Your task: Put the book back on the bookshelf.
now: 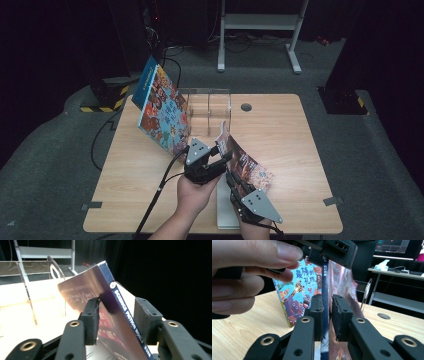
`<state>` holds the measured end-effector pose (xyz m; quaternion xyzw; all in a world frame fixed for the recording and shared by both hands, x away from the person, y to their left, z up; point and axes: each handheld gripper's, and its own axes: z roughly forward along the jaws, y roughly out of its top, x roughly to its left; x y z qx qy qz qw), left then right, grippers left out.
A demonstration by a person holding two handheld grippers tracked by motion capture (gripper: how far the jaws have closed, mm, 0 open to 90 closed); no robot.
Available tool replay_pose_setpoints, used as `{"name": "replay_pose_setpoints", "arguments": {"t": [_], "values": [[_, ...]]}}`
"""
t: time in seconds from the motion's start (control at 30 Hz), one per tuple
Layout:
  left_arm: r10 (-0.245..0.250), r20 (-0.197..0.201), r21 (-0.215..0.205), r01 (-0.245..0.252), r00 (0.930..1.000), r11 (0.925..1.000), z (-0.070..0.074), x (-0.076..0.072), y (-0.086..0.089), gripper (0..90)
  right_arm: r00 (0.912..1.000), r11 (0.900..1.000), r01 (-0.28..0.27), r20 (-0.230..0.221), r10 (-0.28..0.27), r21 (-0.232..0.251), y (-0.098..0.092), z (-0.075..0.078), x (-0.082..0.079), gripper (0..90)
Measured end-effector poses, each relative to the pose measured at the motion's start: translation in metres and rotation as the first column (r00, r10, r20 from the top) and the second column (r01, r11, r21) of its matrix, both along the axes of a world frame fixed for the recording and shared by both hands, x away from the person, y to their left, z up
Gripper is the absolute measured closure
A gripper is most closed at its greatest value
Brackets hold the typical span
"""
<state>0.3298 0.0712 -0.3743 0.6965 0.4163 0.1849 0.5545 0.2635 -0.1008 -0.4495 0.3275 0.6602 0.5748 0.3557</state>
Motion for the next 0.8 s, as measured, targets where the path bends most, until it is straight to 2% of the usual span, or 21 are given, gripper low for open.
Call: {"name": "replay_pose_setpoints", "arguments": {"t": [0.13, 0.3, 0.63, 0.8], "values": [[-0.001, 0.001, 0.01, 0.001, 1.0, 1.0, -0.0005, 0.0001, 0.0012, 64.3, 1.0, 1.0, 0.0, 0.006, 0.0, -0.011, 0.0015, -0.0013, 0.0, 75.4], [-0.001, 0.005, -0.001, 0.001, 1.0, 1.0, -0.0015, 0.0004, 0.0014, 69.9, 1.0, 1.0, -0.008, 0.002, 0.008, -0.015, 0.0019, -0.0033, 0.0018, 72.7], [-0.013, 0.021, -0.059, 0.014, 0.9997, 0.9982, 0.0002, 0.0007, 0.0002, 77.6, 0.9999, 1.0, -0.014, -0.004, 0.014, 0.009, -0.0006, -0.0021, 0.0023, 67.8], [-0.033, 0.048, -0.08, 0.036, 0.9983, 0.9961, 0.0038, -0.0007, -0.0008, 79.3, 0.9994, 0.999, -0.032, -0.008, 0.032, 0.035, -0.0053, -0.0027, 0.0014, 64.8]]}}
